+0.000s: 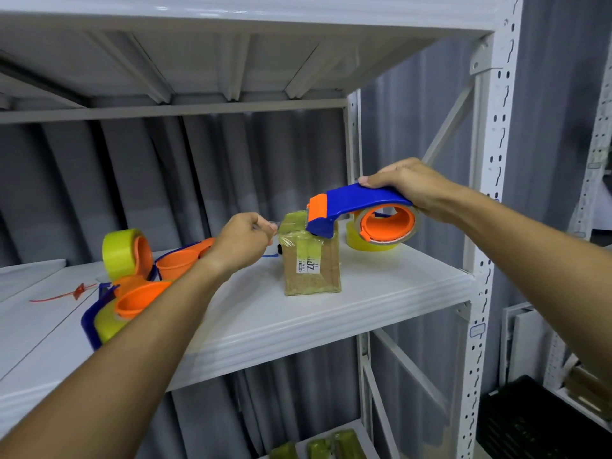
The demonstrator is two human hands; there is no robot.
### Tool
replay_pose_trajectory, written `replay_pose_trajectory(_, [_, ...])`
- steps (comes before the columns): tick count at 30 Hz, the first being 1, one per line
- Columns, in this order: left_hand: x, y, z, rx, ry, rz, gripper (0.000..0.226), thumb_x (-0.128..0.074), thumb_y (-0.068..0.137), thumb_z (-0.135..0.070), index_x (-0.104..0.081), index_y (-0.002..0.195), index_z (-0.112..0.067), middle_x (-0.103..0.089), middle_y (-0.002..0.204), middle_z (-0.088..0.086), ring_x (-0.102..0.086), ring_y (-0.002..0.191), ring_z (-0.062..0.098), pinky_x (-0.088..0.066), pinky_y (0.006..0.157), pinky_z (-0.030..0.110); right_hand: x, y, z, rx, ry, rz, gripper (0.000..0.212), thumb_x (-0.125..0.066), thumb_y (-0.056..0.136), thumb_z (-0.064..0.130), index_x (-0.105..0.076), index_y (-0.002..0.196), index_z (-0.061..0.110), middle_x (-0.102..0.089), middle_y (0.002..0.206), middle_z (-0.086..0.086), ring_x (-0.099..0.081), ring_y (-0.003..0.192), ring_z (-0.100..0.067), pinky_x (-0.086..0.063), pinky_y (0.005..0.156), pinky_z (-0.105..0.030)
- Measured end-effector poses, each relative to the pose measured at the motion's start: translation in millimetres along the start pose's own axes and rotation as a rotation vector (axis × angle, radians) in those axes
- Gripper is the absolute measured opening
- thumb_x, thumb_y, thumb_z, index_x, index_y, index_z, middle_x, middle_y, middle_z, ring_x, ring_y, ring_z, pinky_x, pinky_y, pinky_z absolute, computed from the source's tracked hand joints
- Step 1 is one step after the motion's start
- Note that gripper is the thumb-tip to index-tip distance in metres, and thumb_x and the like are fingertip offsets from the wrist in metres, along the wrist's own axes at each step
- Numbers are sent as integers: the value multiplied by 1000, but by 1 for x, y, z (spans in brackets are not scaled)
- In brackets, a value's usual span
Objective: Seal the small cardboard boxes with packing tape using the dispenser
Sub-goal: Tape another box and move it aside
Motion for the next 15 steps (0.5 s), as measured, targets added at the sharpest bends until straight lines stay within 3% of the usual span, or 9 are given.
replay_pose_trajectory(5, [-11, 7, 17, 102, -30, 86, 25, -55, 102, -25, -68, 88, -8, -59, 81, -20, -55, 75, -2, -46, 55, 18, -2, 6, -9, -42, 18, 4, 30, -66, 91, 48, -71, 93, 18, -76, 75, 7, -74, 73, -18, -53, 61, -23])
replay_pose_trajectory(7, [-14, 8, 19, 129, -17, 105, 30, -54, 102, -31, -67, 94, -5, -59, 83, -17, -55, 76, 4, -47, 55, 24, -3, 7, -11, -47, 22, 5, 31, -66, 91, 48, -71, 94, 18, -76, 75, 7, -74, 74, -18, -53, 61, -23])
replay_pose_trajectory(12, [-12, 9, 22, 188, 115, 137, 35, -54, 98, -51, -53, 107, -17, -60, 93, -2, -60, 83, 16, -46, 62, 29, -3, 10, -13, -58, 10, 3, 34, -66, 90, 48, -71, 96, 15, -77, 78, 4, -74, 78, -22, -55, 67, -28])
replay_pose_trajectory(14, [-2, 10, 20, 123, 206, 62, 43, -61, 92, -57, -47, 112, -21, -57, 99, -3, -59, 91, 16, -44, 68, 32, -2, 11, -14, -56, 4, 5, 35, -66, 91, 48, -72, 95, 14, -77, 80, 1, -74, 79, -23, -55, 68, -29])
replay_pose_trajectory(15, [4, 10, 13, 10, 253, -13, 42, -65, 90, -54, -48, 112, -24, -54, 100, -5, -57, 91, 14, -43, 71, 31, -1, 11, -14, -58, 3, 8, 35, -66, 91, 48, -72, 95, 14, -77, 80, 1, -74, 79, -23, -55, 67, -29])
Point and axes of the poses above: each hand's wrist, its own y-axis towards the middle knuckle, its own x-axis out of the back of the hand, z = x × y, the point moved 8 cm from there along y, towards the middle knuckle
